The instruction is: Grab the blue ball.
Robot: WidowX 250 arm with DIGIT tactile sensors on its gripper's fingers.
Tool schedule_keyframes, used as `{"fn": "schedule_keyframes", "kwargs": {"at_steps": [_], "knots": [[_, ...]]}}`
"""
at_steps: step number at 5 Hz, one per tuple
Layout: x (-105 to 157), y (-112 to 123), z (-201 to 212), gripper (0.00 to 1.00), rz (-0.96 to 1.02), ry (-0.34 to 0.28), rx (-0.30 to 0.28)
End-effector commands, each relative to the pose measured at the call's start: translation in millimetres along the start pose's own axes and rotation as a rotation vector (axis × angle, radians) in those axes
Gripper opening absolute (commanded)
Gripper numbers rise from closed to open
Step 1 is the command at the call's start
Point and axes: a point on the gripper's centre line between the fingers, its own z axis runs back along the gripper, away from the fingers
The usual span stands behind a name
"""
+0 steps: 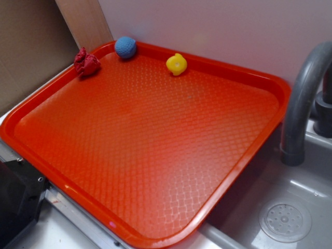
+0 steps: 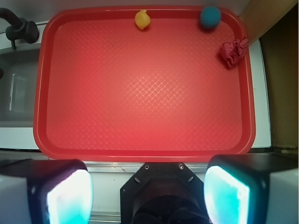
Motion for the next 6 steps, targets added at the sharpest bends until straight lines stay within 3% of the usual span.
{"fn": "schedule_keyframes", "kwargs": {"at_steps": [1, 2, 3, 4, 6], "knots": [[0.0, 0.0, 0.0, 1.0, 0.0, 0.0, 0.0], [45.1, 26.2, -50.9, 1.0, 0.041, -0.104, 0.09], [93.0, 30.3, -85.6, 1.0, 0.049, -0.211, 0.072], [122.8, 53.0, -123.4, 1.0, 0.205, -0.204, 0.061], [122.8, 53.0, -123.4, 1.0, 0.205, -0.204, 0.061]]}}
